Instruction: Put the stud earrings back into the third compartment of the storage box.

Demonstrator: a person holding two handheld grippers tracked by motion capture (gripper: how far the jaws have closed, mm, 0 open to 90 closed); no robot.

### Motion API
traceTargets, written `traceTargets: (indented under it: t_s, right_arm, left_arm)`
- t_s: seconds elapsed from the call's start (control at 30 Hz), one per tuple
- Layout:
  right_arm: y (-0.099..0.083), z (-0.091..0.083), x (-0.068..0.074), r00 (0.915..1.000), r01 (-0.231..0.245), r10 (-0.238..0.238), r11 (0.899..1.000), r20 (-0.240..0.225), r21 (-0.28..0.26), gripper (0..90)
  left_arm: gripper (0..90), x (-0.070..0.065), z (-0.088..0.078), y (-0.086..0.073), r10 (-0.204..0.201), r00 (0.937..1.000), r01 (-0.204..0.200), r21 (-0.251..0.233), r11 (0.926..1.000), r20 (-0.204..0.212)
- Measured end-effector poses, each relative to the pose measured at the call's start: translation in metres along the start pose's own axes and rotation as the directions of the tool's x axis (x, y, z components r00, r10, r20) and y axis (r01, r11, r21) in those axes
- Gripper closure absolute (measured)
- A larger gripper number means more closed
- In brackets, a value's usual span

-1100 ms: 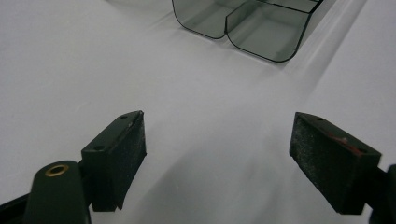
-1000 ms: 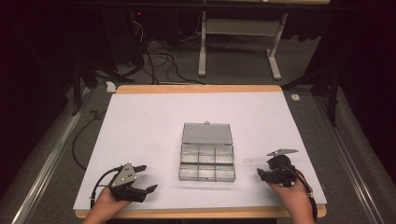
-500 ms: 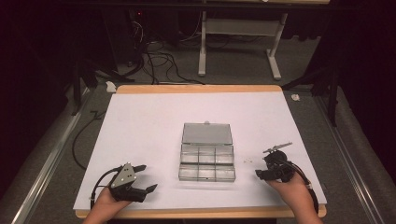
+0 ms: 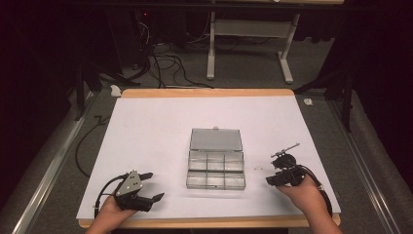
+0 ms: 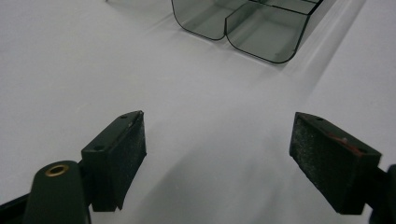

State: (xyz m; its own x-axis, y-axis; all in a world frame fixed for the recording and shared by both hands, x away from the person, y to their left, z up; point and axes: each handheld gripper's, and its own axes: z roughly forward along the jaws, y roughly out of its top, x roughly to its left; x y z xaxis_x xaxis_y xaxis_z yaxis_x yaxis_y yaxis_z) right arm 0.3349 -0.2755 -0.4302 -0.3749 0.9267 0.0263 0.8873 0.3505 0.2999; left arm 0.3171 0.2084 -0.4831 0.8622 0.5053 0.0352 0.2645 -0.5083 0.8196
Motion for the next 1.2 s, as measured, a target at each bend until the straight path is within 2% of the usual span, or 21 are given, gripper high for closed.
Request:
traceTargets:
  t_s: [0.1, 0.4, 0.63, 0.73, 1.2]
  right_arm:
    - [0.004, 0.001, -0.002, 0.9999, 0.004, -0.004, 1.000, -0.010, 0.012, 60.2]
    - [0.017, 0.008, -0.002, 0.9994, 0.035, -0.035, 0.998, 0.007, 0.060, 58.5]
    - [0.026, 0.009, -0.001, 0.9993, 0.036, -0.035, 0.997, -0.011, 0.066, 62.0]
    - [0.030, 0.010, 0.000, 0.9985, 0.054, -0.054, 0.997, -0.006, 0.063, 62.9]
    - [0.048, 0.018, -0.002, 0.9987, 0.046, -0.044, 0.995, -0.023, 0.086, 71.0]
  left_arm:
    - [19.1, -0.001, 0.000, 0.000, 0.008, 1.0000, -0.008, -0.004, 1.0000, -0.004]
    - [19.1, -0.001, 0.000, 0.000, 0.009, 1.0000, -0.009, 0.001, 1.0000, 0.002]
    - [19.1, -0.001, 0.000, 0.000, 0.010, 1.0000, -0.010, 0.002, 1.0000, 0.002]
    - [19.1, -0.001, 0.000, 0.000, 0.008, 1.0000, -0.008, 0.006, 1.0000, 0.003]
    - [19.1, 0.000, 0.000, 0.000, 0.009, 0.9999, -0.009, 0.006, 0.9999, 0.008]
